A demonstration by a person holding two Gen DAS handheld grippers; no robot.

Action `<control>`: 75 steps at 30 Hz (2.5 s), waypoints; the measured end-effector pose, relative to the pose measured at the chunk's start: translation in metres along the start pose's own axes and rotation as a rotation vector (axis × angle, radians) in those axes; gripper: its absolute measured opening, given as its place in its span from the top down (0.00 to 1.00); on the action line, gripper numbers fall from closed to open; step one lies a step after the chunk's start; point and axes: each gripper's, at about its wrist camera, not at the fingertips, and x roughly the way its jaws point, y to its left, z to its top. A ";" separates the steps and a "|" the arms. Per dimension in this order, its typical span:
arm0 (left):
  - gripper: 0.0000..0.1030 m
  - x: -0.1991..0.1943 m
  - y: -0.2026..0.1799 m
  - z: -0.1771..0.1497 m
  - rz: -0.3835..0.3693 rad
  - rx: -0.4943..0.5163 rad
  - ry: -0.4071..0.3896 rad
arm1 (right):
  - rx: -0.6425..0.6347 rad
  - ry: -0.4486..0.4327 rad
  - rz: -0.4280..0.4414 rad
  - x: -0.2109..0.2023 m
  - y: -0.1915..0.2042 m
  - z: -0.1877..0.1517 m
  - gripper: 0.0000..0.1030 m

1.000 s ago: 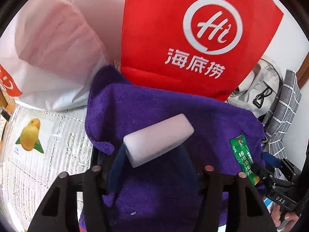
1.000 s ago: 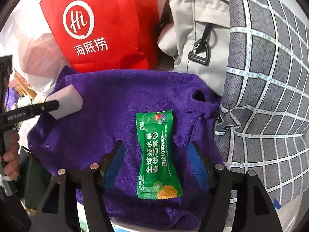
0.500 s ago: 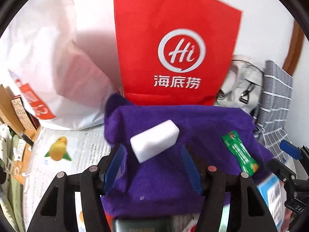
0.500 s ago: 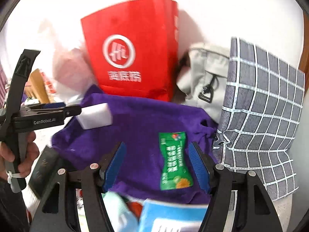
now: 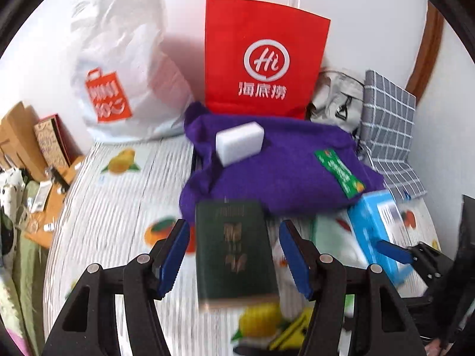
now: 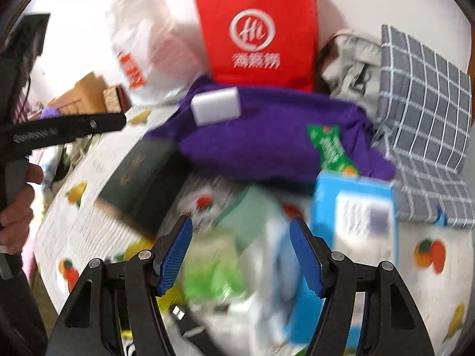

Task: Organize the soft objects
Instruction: 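Grasp the light green tissue pack with the right tool while the left tool reaches the black strap, then grasp the black strap with the left tool while the right tool lifts the tissue pack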

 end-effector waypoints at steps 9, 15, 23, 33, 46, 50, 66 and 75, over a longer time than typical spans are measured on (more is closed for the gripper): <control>0.41 -0.020 0.021 -0.053 -0.012 -0.040 0.037 | -0.013 0.092 -0.038 0.034 0.020 -0.026 0.34; 0.41 -0.017 0.032 -0.078 -0.018 -0.077 0.071 | -0.060 0.051 -0.043 0.032 0.031 -0.026 0.50; 0.41 -0.017 0.037 -0.104 -0.030 -0.116 0.104 | 0.009 -0.099 -0.019 -0.026 0.024 -0.021 0.51; 0.41 -0.009 0.021 -0.138 -0.048 -0.172 0.167 | 0.027 -0.096 -0.062 -0.064 0.008 -0.062 0.51; 0.41 0.021 -0.001 -0.139 -0.102 -0.242 0.208 | 0.098 -0.050 -0.034 -0.079 -0.027 -0.129 0.51; 0.41 0.034 -0.012 -0.134 -0.088 -0.245 0.211 | 0.095 -0.046 -0.101 -0.077 -0.039 -0.139 0.51; 0.92 0.033 -0.011 -0.113 -0.091 -0.265 0.128 | 0.144 -0.004 -0.094 -0.051 -0.070 -0.155 0.46; 0.93 0.000 0.042 -0.124 -0.060 -0.380 0.077 | 0.119 0.002 -0.110 -0.049 -0.068 -0.157 0.44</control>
